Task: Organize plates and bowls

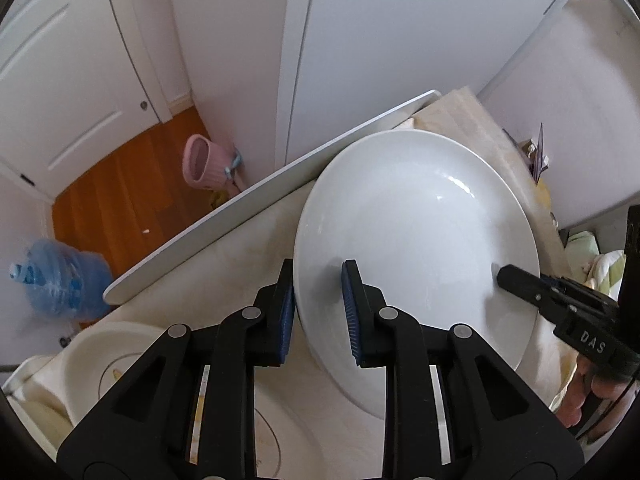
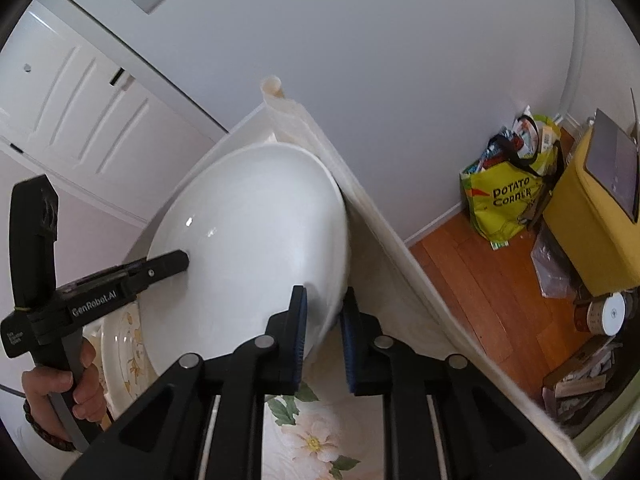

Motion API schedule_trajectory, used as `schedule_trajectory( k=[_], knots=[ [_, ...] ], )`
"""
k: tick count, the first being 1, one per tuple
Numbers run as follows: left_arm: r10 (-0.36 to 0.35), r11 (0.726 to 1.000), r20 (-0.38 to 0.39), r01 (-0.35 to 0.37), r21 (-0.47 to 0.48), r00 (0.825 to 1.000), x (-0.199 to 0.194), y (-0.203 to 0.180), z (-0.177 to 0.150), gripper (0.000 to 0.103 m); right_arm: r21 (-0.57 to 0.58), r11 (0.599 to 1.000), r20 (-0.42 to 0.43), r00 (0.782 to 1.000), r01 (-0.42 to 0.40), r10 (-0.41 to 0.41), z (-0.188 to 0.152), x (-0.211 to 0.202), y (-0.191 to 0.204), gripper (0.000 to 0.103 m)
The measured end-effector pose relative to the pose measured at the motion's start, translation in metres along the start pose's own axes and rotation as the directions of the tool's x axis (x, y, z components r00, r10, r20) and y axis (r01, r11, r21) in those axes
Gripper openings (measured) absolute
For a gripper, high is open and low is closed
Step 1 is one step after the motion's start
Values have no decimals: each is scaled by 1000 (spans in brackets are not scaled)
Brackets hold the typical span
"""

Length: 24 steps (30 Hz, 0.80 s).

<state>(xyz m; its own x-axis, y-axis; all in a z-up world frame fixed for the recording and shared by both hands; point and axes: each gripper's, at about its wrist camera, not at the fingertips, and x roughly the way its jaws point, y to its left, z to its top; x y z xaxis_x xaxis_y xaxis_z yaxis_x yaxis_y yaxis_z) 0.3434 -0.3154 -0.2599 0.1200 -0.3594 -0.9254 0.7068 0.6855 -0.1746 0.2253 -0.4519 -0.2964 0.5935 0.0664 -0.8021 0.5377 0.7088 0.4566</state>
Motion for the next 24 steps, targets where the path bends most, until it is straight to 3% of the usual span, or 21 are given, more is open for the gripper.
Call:
schedule_trajectory(
  k=[11, 18, 24],
  knots=[
    [21, 997, 137, -10, -80, 990, -87, -11, -43, 20, -148, 987, 70, 994, -67, 78, -2, -62, 23, 15],
    [97, 981, 234, -52, -189, 967, -164, -8, -106, 20, -275, 948, 0, 986, -163, 170, -27, -100, 58, 15],
    [157, 947, 261, -70, -315, 952, -209, 4, -178, 20, -370, 900, -61, 973, -231, 224, -60, -120, 90, 15]
  ],
)
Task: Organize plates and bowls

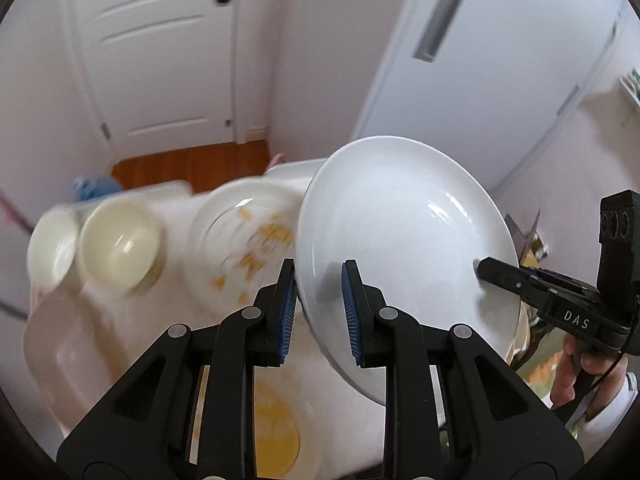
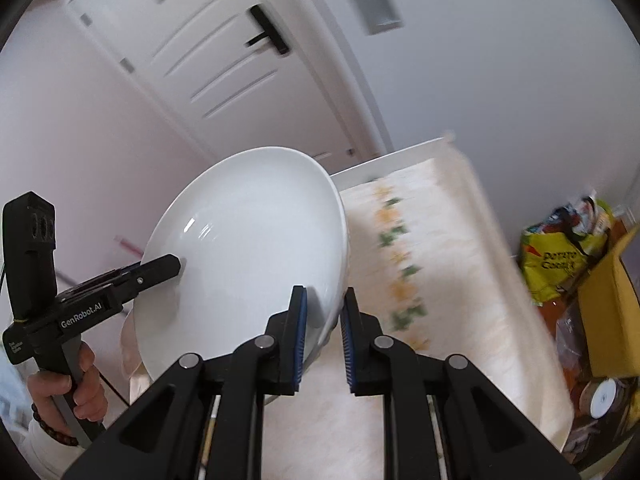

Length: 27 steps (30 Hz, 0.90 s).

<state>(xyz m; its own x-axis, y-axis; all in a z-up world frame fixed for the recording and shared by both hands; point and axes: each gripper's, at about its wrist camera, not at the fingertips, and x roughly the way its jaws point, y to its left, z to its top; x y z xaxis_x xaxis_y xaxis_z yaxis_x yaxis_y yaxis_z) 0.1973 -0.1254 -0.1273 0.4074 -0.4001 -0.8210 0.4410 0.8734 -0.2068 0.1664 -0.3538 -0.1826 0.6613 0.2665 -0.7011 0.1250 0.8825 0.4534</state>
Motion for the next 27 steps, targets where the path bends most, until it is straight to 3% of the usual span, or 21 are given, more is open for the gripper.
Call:
schedule_trajectory(
  k=[7, 13, 21, 27],
  knots=[
    [48, 992, 6, -47, -116, 999, -33, 57, -60, 20, -113, 992, -60, 997, -60, 54, -33, 10, 60, 15],
    [70, 982, -29, -74, -173, 997, -48, 101, -115, 20, -136, 986, -117, 990, -93, 77, -78, 30, 100, 15],
    [68, 966, -60, -81, -246, 996, -37, 138, -167, 20, -115, 989, -173, 982, -97, 77, -122, 60, 118, 15],
    [53, 954, -61, -68, -291, 997, -18, 149, -179, 20, -156, 986, -192, 981, -57, 27, -129, 77, 123, 15]
  ],
)
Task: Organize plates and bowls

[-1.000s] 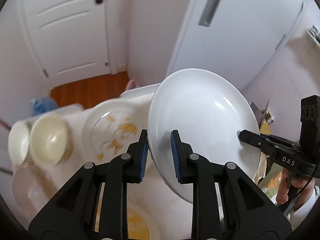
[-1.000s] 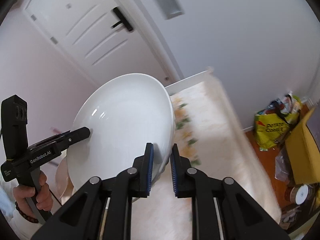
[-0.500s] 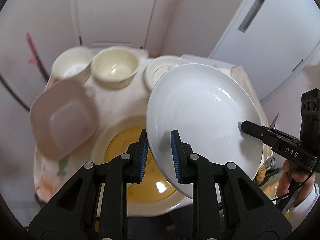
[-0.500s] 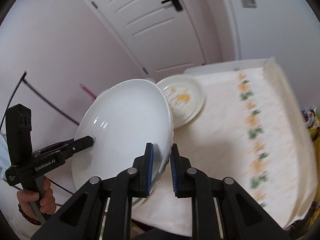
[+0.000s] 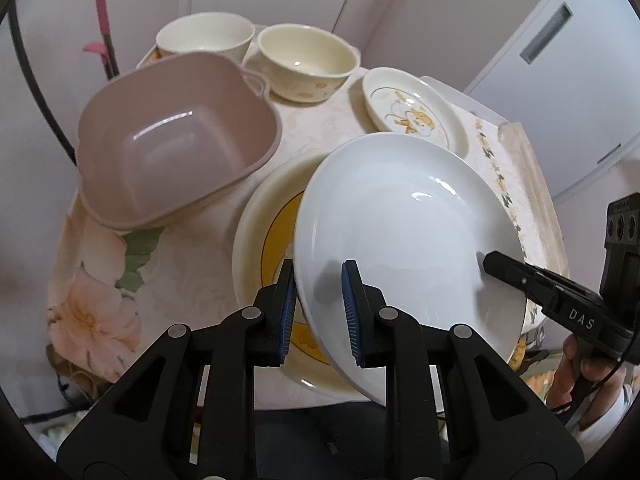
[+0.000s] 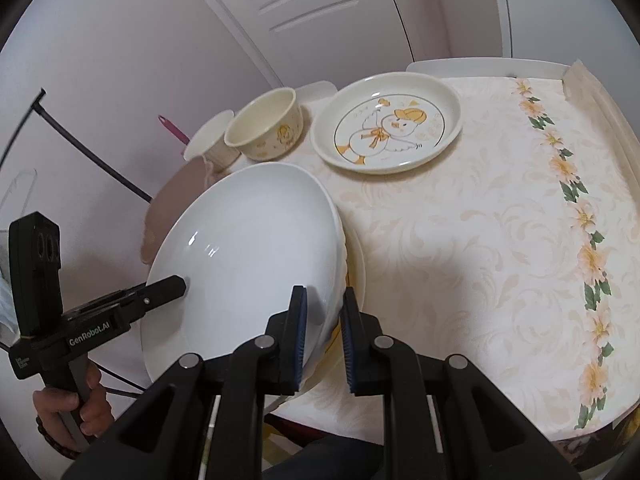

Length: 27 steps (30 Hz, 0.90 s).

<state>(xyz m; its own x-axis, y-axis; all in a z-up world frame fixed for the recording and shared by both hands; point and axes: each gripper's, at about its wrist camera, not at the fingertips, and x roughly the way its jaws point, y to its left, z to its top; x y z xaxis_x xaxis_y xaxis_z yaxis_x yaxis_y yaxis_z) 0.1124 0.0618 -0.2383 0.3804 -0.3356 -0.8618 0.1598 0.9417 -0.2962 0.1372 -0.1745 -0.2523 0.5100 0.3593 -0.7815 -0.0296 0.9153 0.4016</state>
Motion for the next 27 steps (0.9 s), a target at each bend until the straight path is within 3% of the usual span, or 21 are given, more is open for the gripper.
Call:
schedule_trajectory(
  k=[11, 27],
  knots=[
    [7, 1000, -29, -8, -28, 1000, 26, 7, -4, 20, -38, 998, -8, 998, 54, -55, 4, 16, 0, 15],
    [72, 997, -61, -72, 12, 996, 39, -8, -6, 20, -55, 996, -36, 997, 68, -71, 1, 24, -8, 15]
  ],
)
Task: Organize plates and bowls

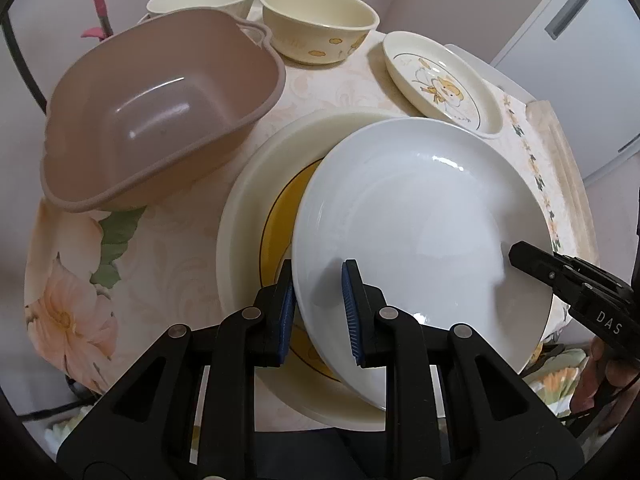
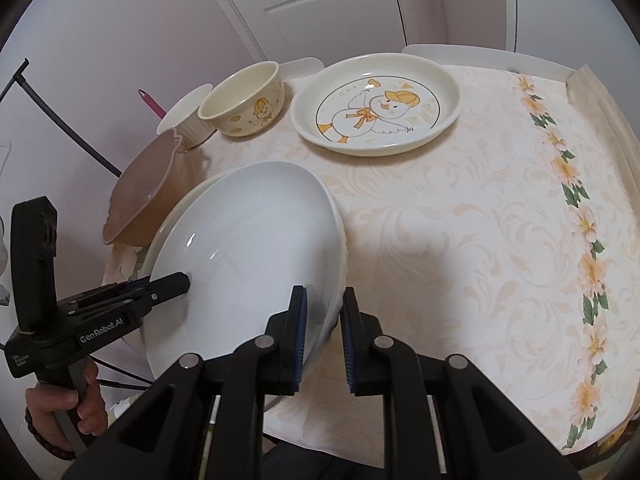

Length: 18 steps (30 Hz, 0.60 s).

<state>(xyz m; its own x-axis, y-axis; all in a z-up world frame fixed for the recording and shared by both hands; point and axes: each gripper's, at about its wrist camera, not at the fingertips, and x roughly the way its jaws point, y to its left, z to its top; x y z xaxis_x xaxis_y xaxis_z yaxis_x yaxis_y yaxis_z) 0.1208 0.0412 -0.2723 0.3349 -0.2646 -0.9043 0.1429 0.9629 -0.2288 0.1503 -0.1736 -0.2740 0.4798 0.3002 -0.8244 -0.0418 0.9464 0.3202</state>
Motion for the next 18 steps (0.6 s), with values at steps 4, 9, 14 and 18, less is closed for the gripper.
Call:
schedule_trajectory(
  k=[4, 9, 14, 18],
  knots=[
    [39, 999, 6, -39, 25, 999, 0, -4, -1, 20, -14, 1000, -7, 1000, 2, -2, 1, 1, 0, 15],
    [128, 987, 26, -130, 95, 991, 0, -15, 0, 20, -48, 999, -14, 1000, 12, -13, 3, 3, 2, 15],
    [199, 968, 39, -202, 150, 979, -1, -22, 0, 20, -93, 995, -28, 999, 31, -34, 6, 6, 6, 15],
    [236, 955, 45, -240, 175, 971, -1, -26, 0, 20, -141, 988, -35, 997, 57, -62, 9, 8, 11, 15]
  ],
)
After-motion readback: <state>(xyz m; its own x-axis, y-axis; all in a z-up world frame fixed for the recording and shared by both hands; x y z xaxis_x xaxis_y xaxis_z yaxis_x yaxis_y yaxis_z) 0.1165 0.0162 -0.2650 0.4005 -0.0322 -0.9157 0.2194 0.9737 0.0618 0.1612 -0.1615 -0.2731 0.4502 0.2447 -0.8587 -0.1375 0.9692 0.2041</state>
